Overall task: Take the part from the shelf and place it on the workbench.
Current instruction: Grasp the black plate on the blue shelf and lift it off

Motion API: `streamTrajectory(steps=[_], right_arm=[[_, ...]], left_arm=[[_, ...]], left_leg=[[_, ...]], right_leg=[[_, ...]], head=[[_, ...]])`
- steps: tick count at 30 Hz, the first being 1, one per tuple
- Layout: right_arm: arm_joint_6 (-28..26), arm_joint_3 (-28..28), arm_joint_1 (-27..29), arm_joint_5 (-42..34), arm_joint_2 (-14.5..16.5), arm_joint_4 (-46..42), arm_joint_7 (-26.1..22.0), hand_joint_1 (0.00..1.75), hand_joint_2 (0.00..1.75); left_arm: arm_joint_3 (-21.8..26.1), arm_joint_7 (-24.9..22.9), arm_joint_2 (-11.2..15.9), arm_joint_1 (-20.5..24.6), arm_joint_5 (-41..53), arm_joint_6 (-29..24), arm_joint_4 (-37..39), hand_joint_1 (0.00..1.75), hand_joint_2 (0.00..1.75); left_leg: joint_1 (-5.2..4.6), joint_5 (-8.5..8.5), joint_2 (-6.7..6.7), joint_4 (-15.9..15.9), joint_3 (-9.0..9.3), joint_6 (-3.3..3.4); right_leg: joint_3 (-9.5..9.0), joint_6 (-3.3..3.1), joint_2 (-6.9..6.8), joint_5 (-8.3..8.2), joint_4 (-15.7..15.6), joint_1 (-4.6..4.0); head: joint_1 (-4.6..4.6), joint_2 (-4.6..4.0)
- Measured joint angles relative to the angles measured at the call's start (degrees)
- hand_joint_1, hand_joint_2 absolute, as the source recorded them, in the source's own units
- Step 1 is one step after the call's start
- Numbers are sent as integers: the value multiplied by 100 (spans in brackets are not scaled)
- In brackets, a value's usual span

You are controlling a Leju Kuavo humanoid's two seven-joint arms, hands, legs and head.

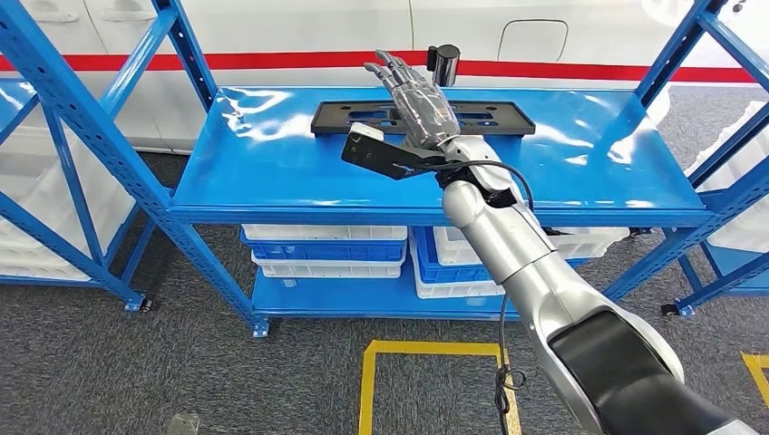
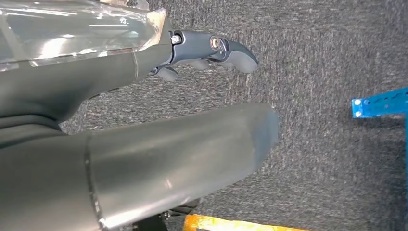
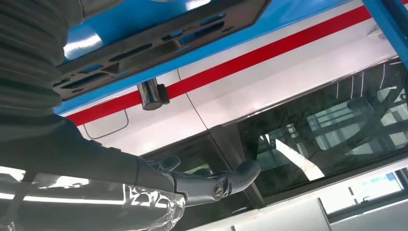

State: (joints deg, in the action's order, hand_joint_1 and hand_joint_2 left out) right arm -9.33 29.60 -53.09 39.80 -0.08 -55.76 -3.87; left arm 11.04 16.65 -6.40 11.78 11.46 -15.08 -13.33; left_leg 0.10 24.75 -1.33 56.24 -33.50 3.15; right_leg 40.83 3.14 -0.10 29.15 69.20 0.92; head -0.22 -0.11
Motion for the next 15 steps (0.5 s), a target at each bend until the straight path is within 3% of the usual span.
streamTrajectory(steps=[1,2,4,6,8,10,12,13,14,15], right_arm=[[-2,-1,-7,1,1,15,-4,0,175],[-6,0,-19,1,8,32,-10,0,175],[-22,6,-36,7,38,70,-43,0,175],[-44,8,-63,13,74,120,-89,0,175],[-69,7,-111,13,117,173,-128,0,175],[-95,13,-152,13,174,223,-154,0,175],[-107,24,-161,13,213,280,-163,0,175],[-110,27,-157,13,226,306,-165,0,175],[-112,31,-154,13,238,328,-166,0,175],[-114,33,-156,13,250,346,-168,0,175]], left_arm=[[2,0,-1,-1,-4,0,1,0,0],[3,0,1,0,-7,0,1,0,0],[6,0,6,2,-12,0,2,0,0],[8,0,10,3,-16,0,1,0,0],[10,1,11,7,-18,0,1,0,0],[10,2,16,14,-18,0,2,0,0],[11,1,25,10,-18,0,3,0,0],[12,1,27,5,-18,0,5,0,0],[13,0,29,2,-18,0,7,0,0],[13,0,33,1,-19,-1,8,0,0]], left_leg=[[3,56,-15,34,27,-31],[-4,119,-26,80,40,-68],[-19,207,-34,143,41,-130],[-12,248,-30,152,45,-168],[6,342,13,290,-17,-222],[29,571,75,855,-319,-295],[55,775,106,1591,-796,-344],[62,757,112,1770,-967,-351],[67,629,116,1735,-1028,-345],[67,403,117,1477,-966,-327]], right_leg=[[-127,64,-2,-239,-418,26],[-266,86,0,-422,-773,38],[-408,9,9,-554,-1092,35],[-428,-112,20,-529,-1086,28],[-469,-194,26,-496,-1094,55],[-531,-266,29,-451,-1100,68],[-578,-317,27,-406,-1099,58],[-600,-328,26,-382,-1099,54],[-628,-328,27,-358,-1099,52],[-667,-319,28,-329,-1100,51]], head=[[2,0],[3,0],[1,0],[-2,0],[-10,0],[-27,0],[-34,0],[-34,0],[-34,0],[-34,0]])
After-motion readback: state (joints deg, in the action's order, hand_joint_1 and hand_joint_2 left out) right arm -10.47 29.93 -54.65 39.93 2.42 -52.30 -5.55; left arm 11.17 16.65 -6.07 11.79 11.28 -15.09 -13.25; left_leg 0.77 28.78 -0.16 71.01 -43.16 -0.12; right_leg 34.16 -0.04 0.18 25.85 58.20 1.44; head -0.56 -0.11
